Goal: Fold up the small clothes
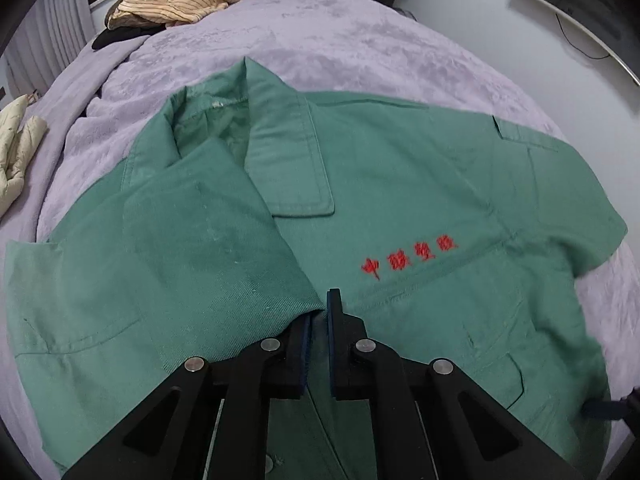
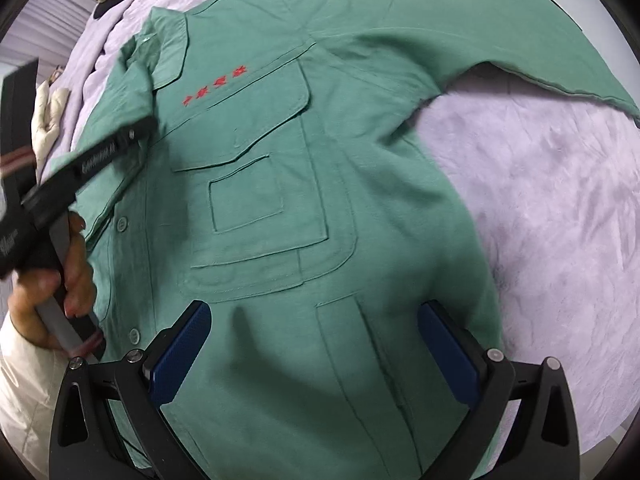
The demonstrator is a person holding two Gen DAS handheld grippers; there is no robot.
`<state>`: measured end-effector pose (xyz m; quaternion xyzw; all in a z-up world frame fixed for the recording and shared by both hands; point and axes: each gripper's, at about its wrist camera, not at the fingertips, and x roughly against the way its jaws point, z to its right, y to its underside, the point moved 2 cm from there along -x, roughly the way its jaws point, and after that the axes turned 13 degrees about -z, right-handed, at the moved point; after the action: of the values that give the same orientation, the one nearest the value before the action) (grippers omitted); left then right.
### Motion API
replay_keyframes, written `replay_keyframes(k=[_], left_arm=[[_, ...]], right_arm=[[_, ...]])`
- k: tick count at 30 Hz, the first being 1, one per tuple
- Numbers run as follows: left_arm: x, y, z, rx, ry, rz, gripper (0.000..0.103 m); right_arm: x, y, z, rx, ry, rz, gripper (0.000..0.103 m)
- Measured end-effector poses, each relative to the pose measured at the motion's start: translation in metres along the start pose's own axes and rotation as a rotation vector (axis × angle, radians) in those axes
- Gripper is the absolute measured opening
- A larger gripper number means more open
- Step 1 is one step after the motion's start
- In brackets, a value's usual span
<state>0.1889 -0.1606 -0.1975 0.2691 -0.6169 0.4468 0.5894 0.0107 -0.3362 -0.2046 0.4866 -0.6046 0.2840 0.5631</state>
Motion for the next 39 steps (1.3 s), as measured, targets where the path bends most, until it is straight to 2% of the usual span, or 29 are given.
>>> replay_keyframes(k=[1,2,3,7,11,13,16,18,20,21,22,23,24,25,26,29,30,33,35,37,39], left_arm=[[-0.002,0.003,-0.001,-0.005,0.034,-0.032,0.048],[-0.002,0.008,-0.001,0.0,0.052,-0.041,0.084],[0.006,0.015,-0.004,0.008,0.04,-0.023,0.096],[0.049,0.043,-0.023,-0.003,-0.004,0.045,0.096],[0.079,0.076,-0.082,0.131,-0.127,0.054,0.096],[0.082,0.097,-0.115,0.207,-0.216,0.024,0.096],[0.066,0.133,-0.151,0.253,-0.322,-0.09,0.096],[0.054,0.149,-0.165,0.258,-0.364,-0.138,0.096],[0.044,0.154,-0.175,0.268,-0.395,-0.156,0.096],[0.042,0.153,-0.181,0.288,-0.408,-0.149,0.096],[0.041,0.152,-0.187,0.313,-0.416,-0.131,0.096],[0.04,0.151,-0.192,0.341,-0.429,-0.11,0.096],[0.038,0.15,-0.199,0.37,-0.445,-0.102,0.096],[0.037,0.151,-0.204,0.393,-0.446,-0.104,0.096],[0.037,0.152,-0.21,0.42,-0.432,-0.101,0.096],[0.039,0.158,-0.225,0.466,-0.426,-0.095,0.096],[0.038,0.159,-0.229,0.475,-0.426,-0.097,0.096],[0.033,0.157,-0.238,0.492,-0.379,-0.109,0.096],[0.031,0.156,-0.238,0.486,-0.385,-0.112,0.096],[0.032,0.156,-0.238,0.488,-0.384,-0.112,0.096],[0.033,0.157,-0.24,0.499,-0.371,-0.113,0.096]], right_arm=[[0.001,-0.002,0.0,0.001,0.003,0.006,0.103],[0.002,-0.004,-0.003,0.005,0.011,0.015,0.103],[0.003,-0.008,-0.007,0.012,0.021,0.027,0.103],[0.012,-0.031,-0.043,0.102,0.073,0.112,0.103],[0.014,-0.056,-0.107,0.314,0.151,0.204,0.103],[0.007,-0.06,-0.144,0.454,0.211,0.259,0.103],[-0.016,-0.066,-0.191,0.631,0.333,0.307,0.103],[-0.036,-0.078,-0.216,0.684,0.418,0.329,0.103],[-0.047,-0.09,-0.223,0.684,0.471,0.35,0.102],[-0.049,-0.096,-0.224,0.671,0.486,0.361,0.095],[-0.05,-0.102,-0.227,0.661,0.475,0.363,0.081],[-0.048,-0.106,-0.226,0.652,0.424,0.355,0.02],[-0.042,-0.113,-0.222,0.61,0.336,0.331,0.004],[-0.035,-0.118,-0.216,0.545,0.269,0.339,0.004],[-0.021,-0.12,-0.203,0.453,0.164,0.361,0.004],[-0.003,-0.121,-0.15,0.194,-0.102,0.357,0.004],[-0.006,-0.12,-0.128,0.083,-0.203,0.33,0.004],[-0.029,-0.115,-0.079,-0.143,-0.386,0.248,0.004],[-0.049,-0.107,-0.057,-0.267,-0.539,0.194,0.005],[-0.057,-0.105,-0.051,-0.328,-0.596,0.186,0.018],[-0.054,-0.102,-0.053,-0.334,-0.589,0.2,0.031]])
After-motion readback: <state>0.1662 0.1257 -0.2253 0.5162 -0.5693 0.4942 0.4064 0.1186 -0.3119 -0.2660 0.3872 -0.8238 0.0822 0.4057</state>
